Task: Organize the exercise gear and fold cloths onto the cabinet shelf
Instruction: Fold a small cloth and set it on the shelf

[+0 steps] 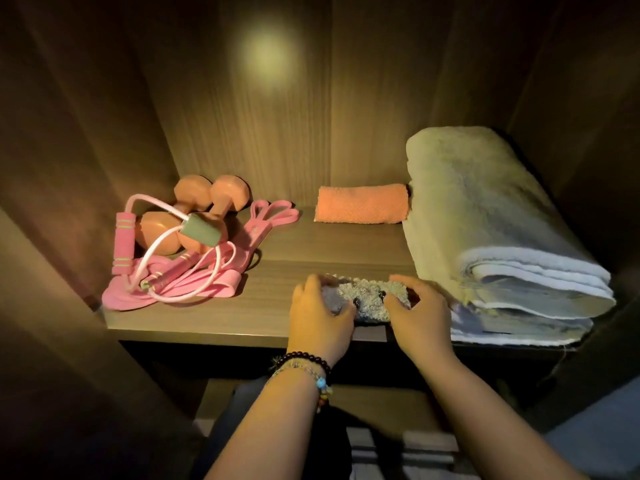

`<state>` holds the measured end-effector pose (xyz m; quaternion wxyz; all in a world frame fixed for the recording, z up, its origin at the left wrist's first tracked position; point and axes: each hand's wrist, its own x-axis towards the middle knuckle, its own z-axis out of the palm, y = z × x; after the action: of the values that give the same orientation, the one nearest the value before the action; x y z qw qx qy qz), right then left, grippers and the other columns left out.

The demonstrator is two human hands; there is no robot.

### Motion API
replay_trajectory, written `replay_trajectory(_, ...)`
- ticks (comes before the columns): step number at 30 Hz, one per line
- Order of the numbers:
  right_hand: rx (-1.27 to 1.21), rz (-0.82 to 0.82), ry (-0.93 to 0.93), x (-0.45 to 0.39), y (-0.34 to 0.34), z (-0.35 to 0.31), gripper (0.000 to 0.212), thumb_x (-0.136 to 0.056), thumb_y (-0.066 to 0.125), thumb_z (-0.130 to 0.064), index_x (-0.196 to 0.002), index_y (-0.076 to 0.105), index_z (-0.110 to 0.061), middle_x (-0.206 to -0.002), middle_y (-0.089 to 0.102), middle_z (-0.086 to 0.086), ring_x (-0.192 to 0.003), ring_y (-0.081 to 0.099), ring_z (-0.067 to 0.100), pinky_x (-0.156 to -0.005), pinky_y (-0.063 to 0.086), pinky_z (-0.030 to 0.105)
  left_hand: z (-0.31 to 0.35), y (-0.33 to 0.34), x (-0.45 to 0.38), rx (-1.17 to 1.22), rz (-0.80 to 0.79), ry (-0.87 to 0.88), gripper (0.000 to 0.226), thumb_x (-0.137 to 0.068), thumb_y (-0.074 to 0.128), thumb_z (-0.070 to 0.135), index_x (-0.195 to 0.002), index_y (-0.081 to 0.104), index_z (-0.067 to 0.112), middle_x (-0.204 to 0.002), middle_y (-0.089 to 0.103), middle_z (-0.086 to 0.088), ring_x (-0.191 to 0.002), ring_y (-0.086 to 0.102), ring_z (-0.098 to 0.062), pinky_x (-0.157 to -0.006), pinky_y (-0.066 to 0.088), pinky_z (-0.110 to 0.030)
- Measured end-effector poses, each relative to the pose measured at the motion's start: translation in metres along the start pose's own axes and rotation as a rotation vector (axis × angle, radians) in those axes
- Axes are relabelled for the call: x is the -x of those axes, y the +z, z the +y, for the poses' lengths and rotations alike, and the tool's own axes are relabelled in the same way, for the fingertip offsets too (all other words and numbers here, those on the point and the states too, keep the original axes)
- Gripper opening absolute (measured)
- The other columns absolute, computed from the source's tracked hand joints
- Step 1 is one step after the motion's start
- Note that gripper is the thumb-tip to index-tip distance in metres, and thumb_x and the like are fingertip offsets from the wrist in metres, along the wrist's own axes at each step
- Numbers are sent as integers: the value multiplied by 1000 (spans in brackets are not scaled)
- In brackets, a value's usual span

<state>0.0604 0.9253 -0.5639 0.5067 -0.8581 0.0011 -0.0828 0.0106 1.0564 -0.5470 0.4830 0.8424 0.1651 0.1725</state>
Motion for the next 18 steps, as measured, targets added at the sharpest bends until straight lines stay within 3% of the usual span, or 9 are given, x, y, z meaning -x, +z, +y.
replay_trajectory(3, 74, 63, -53, -18, 8, 9, 27, -85, 67, -18, -112, 68, -24, -98, 62, -2, -57, 48, -7, -52, 35, 9, -8, -3, -18, -161, -36, 112, 35, -79, 71, 19, -111, 57, 23, -114, 54, 0, -105, 52, -16, -74, 31, -4)
replay_trajectory(6, 134, 110, -166, -33, 17, 9, 27, -84, 68, -13, -110, 69, -17, -100, 58, 4, -79, 57, 14, -76, 39, 19, -14, -3, -25, -465, -3, 275, 54, -79, 70, 20, -130, 51, 19, -143, 36, -10, -131, 35, -28, -104, 35, -30)
replay_trajectory(8, 112, 128, -177, -50, 22, 4, 27, -84, 67, -10, -110, 69, -12, -108, 59, 12, -97, 58, 29, -89, 43, 31, -16, 4, -21, -633, -22, 432, 66, -80, 68, 25, -141, 43, 17, -156, 20, -14, -141, 20, -33, -114, 27, -42)
replay_trajectory(10, 139, 125, -157, -66, 27, 0, 27, -85, 66, -10, -112, 68, -9, -113, 59, 15, -104, 55, 32, -92, 38, 29, -19, 12, -19, -716, -89, 535, 68, -87, 60, 31, -148, 34, 15, -160, 12, -14, -147, 10, -32, -118, 21, -45)
replay_trajectory(14, 136, 107, -162, -79, 32, 1, 27, -88, 63, -10, -114, 65, -6, -117, 57, 16, -109, 54, 31, -92, 37, 28, -26, 22, -27, -811, -160, 538, 71, -95, 40, 38, -154, 7, 17, -161, -13, -4, -147, -19, -22, -119, -8, -40)
replay_trajectory(18, 165, 107, -159, -75, 33, 0, 49, -94, 49, -4, -142, 41, -12, -149, 36, 11, -140, 29, 25, -112, 22, 27, -25, 36, -46, -723, -256, 513, 68, -96, 37, 36, -154, 6, 19, -161, -12, 2, -147, -18, -16, -121, -5, -40)
